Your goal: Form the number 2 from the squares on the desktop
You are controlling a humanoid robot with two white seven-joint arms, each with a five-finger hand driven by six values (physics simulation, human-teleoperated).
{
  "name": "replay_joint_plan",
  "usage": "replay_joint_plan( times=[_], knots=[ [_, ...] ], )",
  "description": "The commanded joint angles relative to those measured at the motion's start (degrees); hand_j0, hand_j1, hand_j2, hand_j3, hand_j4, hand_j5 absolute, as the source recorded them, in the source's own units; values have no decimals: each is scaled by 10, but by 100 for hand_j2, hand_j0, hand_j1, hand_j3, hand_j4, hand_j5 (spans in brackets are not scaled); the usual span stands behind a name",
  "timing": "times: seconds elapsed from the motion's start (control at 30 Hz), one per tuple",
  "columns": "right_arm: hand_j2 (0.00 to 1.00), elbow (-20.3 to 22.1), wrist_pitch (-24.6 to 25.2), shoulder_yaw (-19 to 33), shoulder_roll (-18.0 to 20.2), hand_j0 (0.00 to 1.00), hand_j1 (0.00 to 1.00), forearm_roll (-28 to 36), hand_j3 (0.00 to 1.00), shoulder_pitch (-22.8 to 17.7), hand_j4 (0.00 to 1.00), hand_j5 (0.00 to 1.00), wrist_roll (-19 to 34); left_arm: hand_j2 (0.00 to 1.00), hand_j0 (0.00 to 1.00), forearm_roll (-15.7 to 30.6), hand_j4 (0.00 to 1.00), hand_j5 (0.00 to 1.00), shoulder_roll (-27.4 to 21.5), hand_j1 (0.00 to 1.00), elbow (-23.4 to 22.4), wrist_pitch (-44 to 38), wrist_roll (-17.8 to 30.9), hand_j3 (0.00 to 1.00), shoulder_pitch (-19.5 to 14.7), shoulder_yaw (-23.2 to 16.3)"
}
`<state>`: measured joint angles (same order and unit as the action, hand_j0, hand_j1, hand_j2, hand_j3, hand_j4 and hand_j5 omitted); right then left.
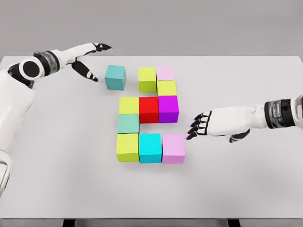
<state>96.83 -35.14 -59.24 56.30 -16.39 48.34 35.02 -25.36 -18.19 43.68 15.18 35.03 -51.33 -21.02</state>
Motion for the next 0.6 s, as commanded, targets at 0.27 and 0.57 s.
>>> replay_joint_plan(
  times=[0.27,0.57],
  knots=[
    [100,2,1,-12,1,100,100,-6,100,-3,100,100,0,100,100,-79,100,100,-60,100,24,34,0,100,6,-26],
    [100,3,1,-11,-11,100,100,-6,100,0,100,100,0,100,100,-106,100,100,-85,100,33,78,0,100,-6,-128]
  ],
)
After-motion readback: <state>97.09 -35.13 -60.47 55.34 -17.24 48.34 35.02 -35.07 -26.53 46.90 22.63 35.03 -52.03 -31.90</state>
